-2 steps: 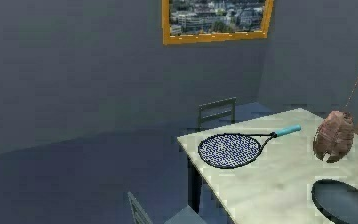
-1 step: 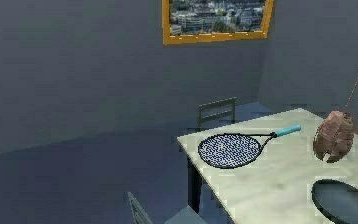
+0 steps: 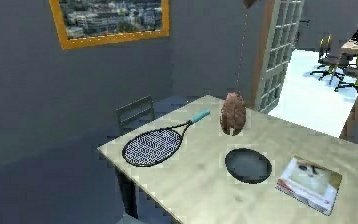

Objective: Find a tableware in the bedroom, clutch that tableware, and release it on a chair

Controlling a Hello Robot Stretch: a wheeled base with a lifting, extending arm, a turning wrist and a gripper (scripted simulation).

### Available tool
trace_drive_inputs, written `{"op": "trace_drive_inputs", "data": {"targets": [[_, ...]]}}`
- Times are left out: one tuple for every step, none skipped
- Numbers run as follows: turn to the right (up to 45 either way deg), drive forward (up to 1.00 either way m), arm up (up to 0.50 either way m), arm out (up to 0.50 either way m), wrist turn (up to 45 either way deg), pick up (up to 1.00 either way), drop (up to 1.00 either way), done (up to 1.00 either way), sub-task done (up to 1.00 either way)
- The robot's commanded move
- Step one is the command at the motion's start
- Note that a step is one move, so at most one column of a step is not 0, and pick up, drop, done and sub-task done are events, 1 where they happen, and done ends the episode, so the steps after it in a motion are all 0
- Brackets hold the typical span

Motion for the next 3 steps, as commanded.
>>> {"op": "trace_drive_inputs", "data": {"targets": [[0.0,0.10,0.00,0.00,0.0,0.00,0.00,0.00,0.00],[-45.0,0.00,0.00,0.00,0.0,0.00,0.00,0.00,0.00],[-18.0,0.00,0.00,0.00,0.0,0.00,0.00,0.00,0.00]]}}
